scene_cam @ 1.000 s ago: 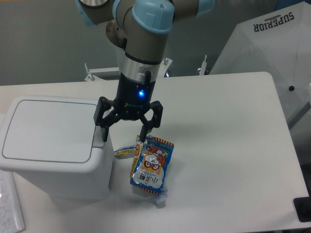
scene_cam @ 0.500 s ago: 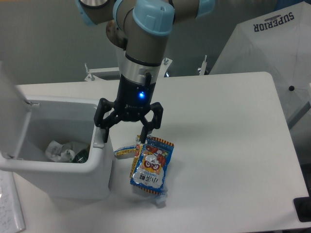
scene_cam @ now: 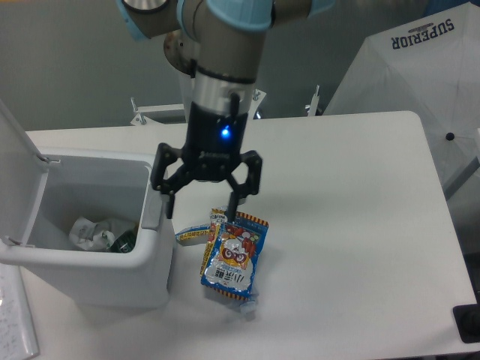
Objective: Open the trash can
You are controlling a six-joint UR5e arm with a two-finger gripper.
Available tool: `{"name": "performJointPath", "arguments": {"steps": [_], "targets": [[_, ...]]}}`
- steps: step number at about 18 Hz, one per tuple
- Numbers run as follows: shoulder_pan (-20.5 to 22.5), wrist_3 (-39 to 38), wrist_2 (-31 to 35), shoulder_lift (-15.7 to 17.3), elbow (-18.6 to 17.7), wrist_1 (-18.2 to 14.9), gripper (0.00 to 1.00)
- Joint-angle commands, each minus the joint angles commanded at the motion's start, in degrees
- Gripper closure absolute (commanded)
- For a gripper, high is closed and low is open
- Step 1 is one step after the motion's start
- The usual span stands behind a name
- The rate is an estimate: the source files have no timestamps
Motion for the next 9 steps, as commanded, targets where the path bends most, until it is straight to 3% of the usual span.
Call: {"name": "performJointPath", "arguments": {"steps": [2, 7, 9], "targets": [[3.77, 1.22, 0.09, -0.09, 1.32, 0.0, 0.0], [8.27, 16.67, 0.53, -1.31, 1.41, -0.35, 0.0], [9.85, 22.03, 4.11, -2.02, 0.98, -0.44, 0.0]]}}
